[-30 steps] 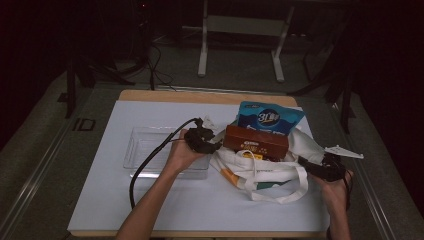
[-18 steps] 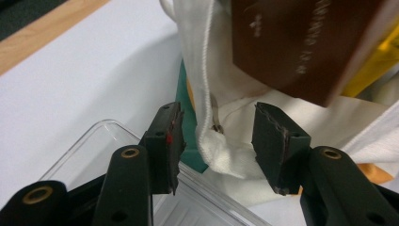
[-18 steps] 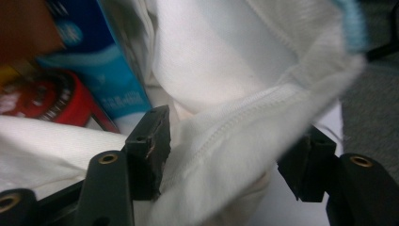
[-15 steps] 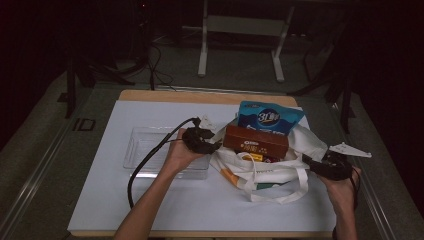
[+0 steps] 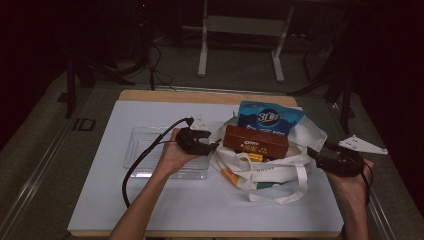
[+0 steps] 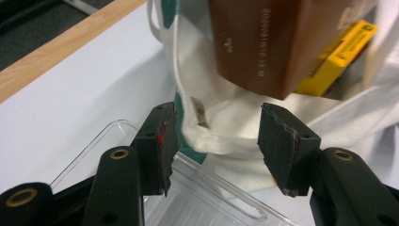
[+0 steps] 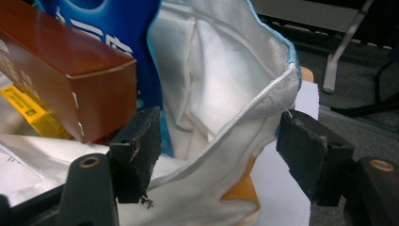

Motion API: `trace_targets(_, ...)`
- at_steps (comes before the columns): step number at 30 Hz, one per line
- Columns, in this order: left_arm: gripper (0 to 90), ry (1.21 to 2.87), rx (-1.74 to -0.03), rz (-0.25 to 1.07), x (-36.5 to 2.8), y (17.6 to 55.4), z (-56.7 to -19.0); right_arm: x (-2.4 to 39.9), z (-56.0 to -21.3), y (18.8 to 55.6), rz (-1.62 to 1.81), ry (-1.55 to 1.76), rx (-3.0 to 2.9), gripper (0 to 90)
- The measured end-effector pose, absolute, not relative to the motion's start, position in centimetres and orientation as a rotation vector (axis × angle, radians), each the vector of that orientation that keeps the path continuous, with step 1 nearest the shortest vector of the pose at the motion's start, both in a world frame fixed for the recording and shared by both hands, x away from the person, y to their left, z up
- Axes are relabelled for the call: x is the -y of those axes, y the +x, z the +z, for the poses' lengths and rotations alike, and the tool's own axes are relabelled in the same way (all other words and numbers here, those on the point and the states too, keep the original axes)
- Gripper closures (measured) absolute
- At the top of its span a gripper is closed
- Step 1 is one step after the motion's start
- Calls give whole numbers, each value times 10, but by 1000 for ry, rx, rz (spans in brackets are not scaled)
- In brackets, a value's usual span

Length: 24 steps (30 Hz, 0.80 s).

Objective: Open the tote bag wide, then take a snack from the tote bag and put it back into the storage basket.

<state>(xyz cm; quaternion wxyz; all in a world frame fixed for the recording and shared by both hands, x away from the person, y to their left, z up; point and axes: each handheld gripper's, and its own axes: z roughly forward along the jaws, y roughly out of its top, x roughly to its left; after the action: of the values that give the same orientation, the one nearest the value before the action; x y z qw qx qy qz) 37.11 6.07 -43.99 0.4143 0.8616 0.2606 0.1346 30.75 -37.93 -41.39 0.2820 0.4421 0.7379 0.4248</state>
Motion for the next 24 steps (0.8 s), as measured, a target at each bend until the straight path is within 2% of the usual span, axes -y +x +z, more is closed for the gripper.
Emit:
trace_targets(9, 473, 2140, -641, 345, -71, 359, -438, 375, -404, 306, 1149, 1139, -1934, 284)
trace_targets(24, 465, 2145, -594, 333, -82, 335, -432, 367, -381, 303, 1212, 1038, -1936, 291)
